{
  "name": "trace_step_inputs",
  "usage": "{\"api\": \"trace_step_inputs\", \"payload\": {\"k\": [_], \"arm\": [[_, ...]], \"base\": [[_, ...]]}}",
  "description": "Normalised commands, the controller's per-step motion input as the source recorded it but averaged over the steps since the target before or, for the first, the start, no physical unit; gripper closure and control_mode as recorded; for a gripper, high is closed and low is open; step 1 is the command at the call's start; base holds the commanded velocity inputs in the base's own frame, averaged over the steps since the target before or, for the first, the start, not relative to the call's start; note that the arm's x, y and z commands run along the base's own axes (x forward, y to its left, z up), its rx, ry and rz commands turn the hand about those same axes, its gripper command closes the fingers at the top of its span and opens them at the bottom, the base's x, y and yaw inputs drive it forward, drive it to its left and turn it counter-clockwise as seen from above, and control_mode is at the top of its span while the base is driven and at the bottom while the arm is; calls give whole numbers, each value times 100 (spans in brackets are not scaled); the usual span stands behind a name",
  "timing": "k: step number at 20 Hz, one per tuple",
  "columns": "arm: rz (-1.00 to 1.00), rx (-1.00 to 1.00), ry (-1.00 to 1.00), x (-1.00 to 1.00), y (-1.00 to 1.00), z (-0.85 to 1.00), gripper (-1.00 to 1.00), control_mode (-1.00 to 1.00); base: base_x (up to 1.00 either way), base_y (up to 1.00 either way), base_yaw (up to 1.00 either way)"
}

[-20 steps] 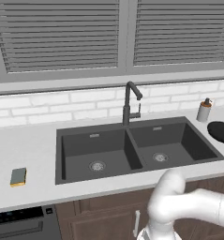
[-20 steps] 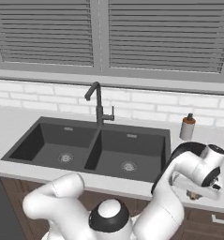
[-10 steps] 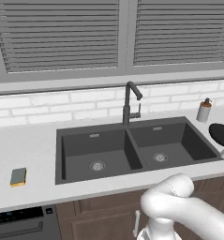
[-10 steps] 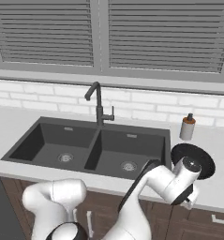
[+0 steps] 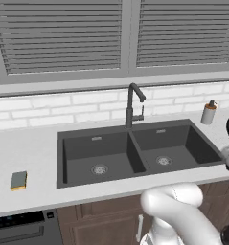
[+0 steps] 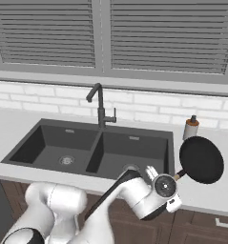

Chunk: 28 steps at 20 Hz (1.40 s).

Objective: Pick the pan and sponge and place them into the sink. Then turn on the water.

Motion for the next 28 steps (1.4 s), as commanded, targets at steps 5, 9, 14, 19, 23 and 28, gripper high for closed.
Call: {"api": "trace_step_inputs", "payload": {"k": [5,9,14,19,23,28], "arm": [[-23,-1,-7,17,10,52,100,-100],[-9,-15,0,9,15,77,100,-100],[0,-28,1,0,64,72,100,-100],[-2,-23,10,0,100,29,100,-100],[-14,-6,22,0,100,23,100,-100],[-10,2,47,0,79,50,100,-100]], "base": [[0,0,0],[0,0,0],[0,0,0],[0,0,0],[0,0,0],[0,0,0]]}}
